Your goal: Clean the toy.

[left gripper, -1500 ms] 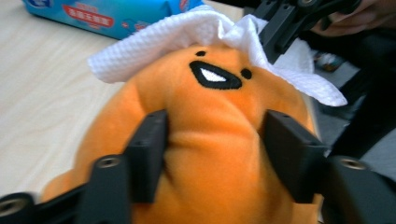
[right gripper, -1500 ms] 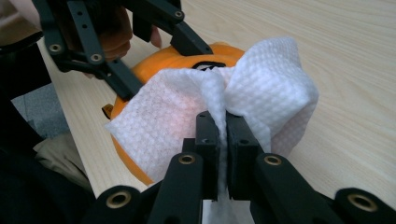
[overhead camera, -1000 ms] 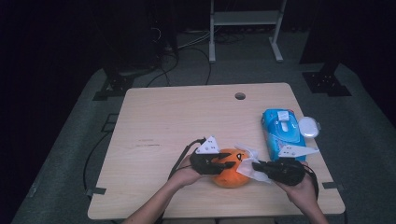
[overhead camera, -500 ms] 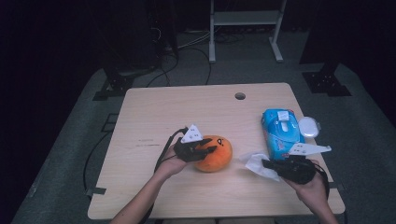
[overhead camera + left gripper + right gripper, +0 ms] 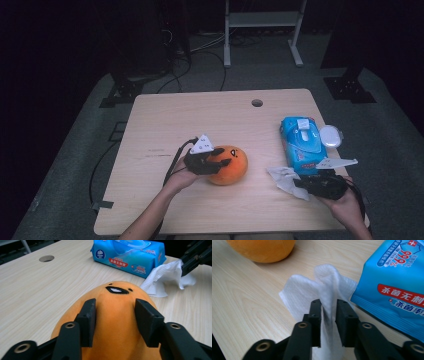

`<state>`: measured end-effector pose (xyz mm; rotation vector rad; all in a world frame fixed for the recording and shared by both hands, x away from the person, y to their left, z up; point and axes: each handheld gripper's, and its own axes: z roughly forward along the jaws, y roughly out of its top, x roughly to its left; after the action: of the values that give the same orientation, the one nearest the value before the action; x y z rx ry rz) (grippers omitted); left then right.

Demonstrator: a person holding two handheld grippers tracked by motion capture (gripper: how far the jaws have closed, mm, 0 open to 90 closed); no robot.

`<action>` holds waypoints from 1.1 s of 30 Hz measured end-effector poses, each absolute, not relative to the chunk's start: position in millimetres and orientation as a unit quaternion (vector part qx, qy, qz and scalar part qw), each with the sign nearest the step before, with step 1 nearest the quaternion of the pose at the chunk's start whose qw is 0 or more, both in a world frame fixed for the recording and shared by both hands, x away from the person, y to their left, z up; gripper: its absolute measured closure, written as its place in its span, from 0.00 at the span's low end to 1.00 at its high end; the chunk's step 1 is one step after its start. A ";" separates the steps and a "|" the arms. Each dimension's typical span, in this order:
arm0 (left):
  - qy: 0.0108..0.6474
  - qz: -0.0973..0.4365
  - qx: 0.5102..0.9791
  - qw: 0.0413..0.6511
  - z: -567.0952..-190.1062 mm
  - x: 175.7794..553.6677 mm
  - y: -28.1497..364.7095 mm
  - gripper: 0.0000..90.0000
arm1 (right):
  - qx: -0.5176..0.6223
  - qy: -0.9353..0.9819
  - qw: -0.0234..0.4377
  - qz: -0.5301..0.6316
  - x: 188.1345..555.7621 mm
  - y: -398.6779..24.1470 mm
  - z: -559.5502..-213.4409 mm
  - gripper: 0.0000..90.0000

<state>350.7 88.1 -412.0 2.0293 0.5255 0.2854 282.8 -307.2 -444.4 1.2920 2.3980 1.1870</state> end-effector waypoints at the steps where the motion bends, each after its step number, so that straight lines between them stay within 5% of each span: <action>1: 0.217 0.115 0.835 0.493 -411.6 350.6 88.7 0.56 | 0.432 0.804 0.087 0.400 282.8 -307.4 -444.2 0.77; 11: 0.217 0.113 0.822 0.515 -397.6 348.1 102.5 0.32 | 0.426 0.790 0.091 0.431 288.6 -306.9 -441.4 0.56; 33: 0.289 0.149 0.799 0.506 -403.4 336.6 169.2 0.19 | 0.420 0.785 0.098 0.444 291.6 -303.2 -438.6 0.46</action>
<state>336.6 169.2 -403.4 1.9257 0.6979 0.3588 291.6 -303.2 -438.6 1.2437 2.3241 1.3144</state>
